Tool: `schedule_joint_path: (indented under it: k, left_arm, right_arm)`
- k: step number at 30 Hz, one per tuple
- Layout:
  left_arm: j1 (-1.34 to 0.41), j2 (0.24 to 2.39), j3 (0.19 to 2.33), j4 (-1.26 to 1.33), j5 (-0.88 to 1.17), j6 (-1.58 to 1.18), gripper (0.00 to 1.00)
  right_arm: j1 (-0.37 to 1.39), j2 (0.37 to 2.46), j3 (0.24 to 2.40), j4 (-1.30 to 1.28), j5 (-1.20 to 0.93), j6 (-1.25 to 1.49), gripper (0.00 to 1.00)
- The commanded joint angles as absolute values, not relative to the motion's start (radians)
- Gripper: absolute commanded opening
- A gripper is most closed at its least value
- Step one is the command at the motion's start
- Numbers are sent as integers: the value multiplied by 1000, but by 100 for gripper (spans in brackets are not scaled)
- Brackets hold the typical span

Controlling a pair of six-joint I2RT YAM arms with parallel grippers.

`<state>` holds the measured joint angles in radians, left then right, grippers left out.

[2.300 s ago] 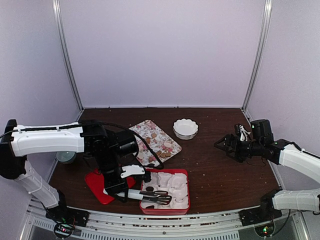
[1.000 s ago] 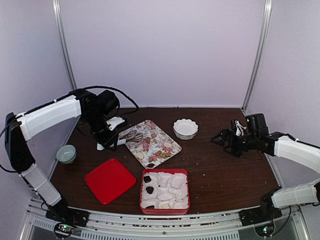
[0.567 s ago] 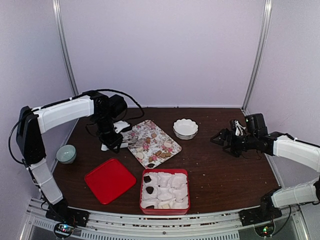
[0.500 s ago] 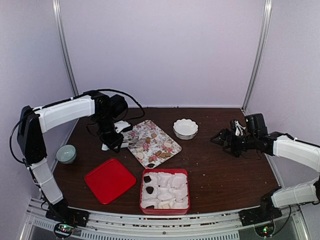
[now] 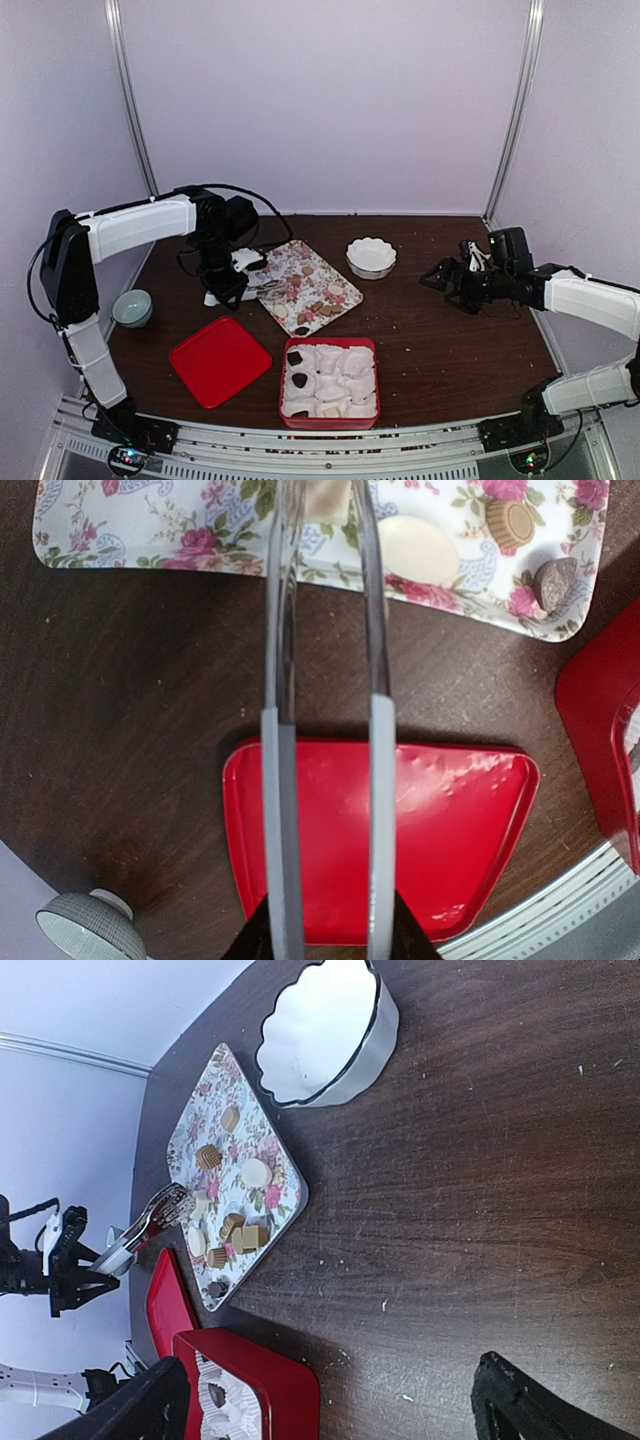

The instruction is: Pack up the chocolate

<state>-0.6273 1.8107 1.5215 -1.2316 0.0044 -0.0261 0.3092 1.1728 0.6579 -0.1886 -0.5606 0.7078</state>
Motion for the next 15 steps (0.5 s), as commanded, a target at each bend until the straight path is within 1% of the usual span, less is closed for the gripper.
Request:
schedule_joint_path:
  k: [1,6,15]
  left_arm:
    - [-622,1825,1514,-1222,8,-17,28]
    - [-622,1826,1517,-1223,24,-15,33]
    - [-622,1830,1523,-1228,6,-13,30]
  right_arm:
    - [316,1175,675,-171,-546,708,100]
    - [316,1166,672,-182,-543,704,100]
    - [316,1158,664,-175,-540,710,100]
